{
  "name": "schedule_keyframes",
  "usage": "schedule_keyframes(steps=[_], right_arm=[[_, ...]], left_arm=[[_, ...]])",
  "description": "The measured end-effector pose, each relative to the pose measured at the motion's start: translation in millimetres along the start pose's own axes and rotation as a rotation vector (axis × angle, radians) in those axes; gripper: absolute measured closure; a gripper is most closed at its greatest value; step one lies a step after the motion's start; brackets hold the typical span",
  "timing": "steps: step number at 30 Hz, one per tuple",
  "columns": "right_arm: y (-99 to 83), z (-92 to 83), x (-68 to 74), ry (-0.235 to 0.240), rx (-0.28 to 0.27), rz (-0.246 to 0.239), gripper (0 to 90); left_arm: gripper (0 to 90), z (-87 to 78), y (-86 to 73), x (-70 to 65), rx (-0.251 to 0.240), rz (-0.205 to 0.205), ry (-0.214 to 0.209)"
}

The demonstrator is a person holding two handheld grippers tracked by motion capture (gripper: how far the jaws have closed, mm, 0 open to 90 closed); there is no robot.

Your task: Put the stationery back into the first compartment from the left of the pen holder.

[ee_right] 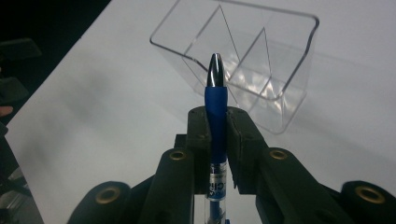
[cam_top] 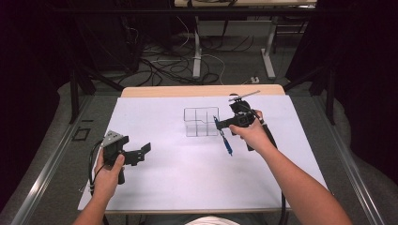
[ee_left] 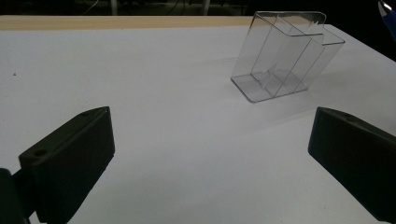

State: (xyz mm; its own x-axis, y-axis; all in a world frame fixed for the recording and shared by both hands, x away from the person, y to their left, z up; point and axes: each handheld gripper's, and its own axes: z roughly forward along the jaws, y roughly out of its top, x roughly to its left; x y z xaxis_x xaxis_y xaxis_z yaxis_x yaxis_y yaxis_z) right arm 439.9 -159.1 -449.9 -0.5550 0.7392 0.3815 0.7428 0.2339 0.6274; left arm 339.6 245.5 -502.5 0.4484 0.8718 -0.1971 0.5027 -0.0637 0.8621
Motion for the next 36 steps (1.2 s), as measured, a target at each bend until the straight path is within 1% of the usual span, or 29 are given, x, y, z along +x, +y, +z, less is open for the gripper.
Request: schedule_keyframes(steps=[5,9,11,17,20,24,32,36], right_arm=[[7.3,-6.4,6.6,-0.005,-0.066,-0.026,80.1],[14.7,-12.4,11.8,-0.011,-0.132,-0.045,80.1],[18.2,-13.9,14.4,-0.013,-0.151,-0.053,80.1],[26.6,-17.6,21.5,-0.029,-0.193,-0.070,80.1],[29.8,-18.3,23.6,-0.045,-0.216,-0.077,80.1],[32.8,-18.3,25.0,-0.054,-0.252,-0.081,80.1],[38.5,-19.4,27.8,-0.072,-0.300,-0.081,80.1],[42.2,-20.9,29.9,-0.071,-0.337,-0.079,80.1]], left_arm=[[0.7,0.1,0.0,0.5,0.001,0.001,0.000],[0.7,-0.2,-0.3,1.1,-0.002,-0.002,0.001],[0.7,-0.6,0.0,1.0,-0.004,-0.002,0.001],[0.7,-0.1,-0.1,0.7,-0.004,-0.001,-0.001],[0.7,-0.4,0.0,0.9,-0.006,-0.003,0.000],[0.7,-0.4,-0.1,1.2,-0.004,-0.003,0.000],[0.7,-0.1,-0.1,1.4,-0.005,-0.003,0.000],[0.7,-0.1,-0.1,1.4,-0.005,-0.003,0.000]])
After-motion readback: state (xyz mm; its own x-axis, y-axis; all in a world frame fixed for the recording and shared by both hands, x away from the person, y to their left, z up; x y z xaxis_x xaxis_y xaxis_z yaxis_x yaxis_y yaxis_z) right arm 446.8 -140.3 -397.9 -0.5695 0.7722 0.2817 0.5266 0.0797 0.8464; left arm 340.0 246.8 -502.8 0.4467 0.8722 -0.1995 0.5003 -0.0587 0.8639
